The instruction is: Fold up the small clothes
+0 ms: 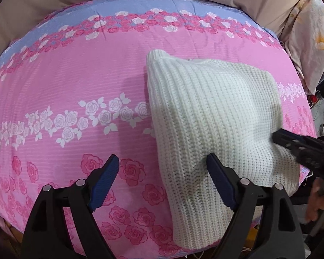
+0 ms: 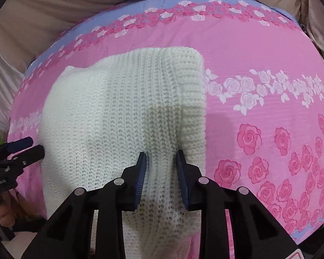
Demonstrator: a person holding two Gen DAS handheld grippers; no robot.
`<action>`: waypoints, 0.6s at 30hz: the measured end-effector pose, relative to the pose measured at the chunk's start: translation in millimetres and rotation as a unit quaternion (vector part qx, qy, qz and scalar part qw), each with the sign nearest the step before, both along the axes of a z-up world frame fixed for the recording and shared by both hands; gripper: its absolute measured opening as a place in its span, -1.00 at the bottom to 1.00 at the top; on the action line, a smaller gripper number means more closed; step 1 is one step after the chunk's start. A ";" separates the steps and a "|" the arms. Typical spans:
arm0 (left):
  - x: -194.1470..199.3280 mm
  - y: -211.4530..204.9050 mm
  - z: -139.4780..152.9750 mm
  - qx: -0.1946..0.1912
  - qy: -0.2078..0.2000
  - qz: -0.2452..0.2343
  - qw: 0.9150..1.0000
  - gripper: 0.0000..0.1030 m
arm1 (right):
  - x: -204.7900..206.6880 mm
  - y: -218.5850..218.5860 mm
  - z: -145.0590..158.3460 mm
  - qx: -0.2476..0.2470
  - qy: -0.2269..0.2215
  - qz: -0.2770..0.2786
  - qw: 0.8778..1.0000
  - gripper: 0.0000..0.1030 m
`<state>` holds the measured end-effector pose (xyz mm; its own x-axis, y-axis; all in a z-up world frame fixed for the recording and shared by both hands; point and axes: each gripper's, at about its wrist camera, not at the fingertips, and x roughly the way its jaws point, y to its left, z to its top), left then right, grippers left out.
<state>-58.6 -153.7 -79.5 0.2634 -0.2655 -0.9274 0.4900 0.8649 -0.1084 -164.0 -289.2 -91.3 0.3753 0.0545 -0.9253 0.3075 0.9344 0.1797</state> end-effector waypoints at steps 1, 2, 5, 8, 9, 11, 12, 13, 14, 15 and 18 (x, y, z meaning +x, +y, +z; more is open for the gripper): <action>-1.3 1.8 4.1 0.004 -0.011 0.001 1.000 0.55 | -4.6 -0.9 11.3 0.005 -0.003 -0.007 1.000 -0.53; -2.2 4.0 6.6 0.011 -0.019 0.003 1.000 0.55 | -11.7 -0.4 27.4 0.023 -0.018 -0.005 1.000 -0.51; -1.3 17.1 9.1 0.007 -0.009 0.012 1.000 0.55 | -28.7 9.1 48.8 0.055 -0.029 0.016 0.998 -0.43; -0.3 30.1 3.7 0.005 0.014 0.026 1.000 0.55 | -41.1 36.9 17.3 0.079 0.037 0.064 0.994 -0.49; 0.6 33.8 1.4 0.006 0.019 0.031 0.999 0.55 | -47.7 44.7 -3.0 0.072 0.071 0.073 0.992 -0.55; 2.7 40.3 0.7 0.010 0.022 0.042 0.999 0.55 | -61.0 51.7 -32.6 0.081 0.086 0.080 0.990 -0.58; 3.2 42.3 2.4 0.011 0.019 0.045 0.999 0.55 | -62.7 51.7 -26.9 0.084 0.087 0.077 0.990 -0.58; 4.7 44.9 5.7 0.009 0.014 0.048 0.999 0.55 | -60.8 52.9 -18.1 0.082 0.097 0.077 0.989 -0.57; 5.9 46.7 9.2 0.007 0.009 0.050 0.999 0.55 | -57.8 56.9 -3.0 0.078 0.091 0.078 0.990 -0.49; 7.7 49.0 13.0 0.006 0.002 0.056 0.998 0.55 | -54.1 62.3 10.1 0.081 0.075 0.090 0.990 -0.49; 12.4 52.6 20.2 0.006 -0.006 0.061 0.998 0.55 | -30.3 100.5 40.7 0.095 0.030 0.168 0.981 -0.49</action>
<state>-46.2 -101.0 -59.3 0.3035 -0.2204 -0.9270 0.3819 0.9195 -0.0935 -194.3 -188.7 -50.5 0.2522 0.3395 -0.9062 0.0039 0.9361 0.3518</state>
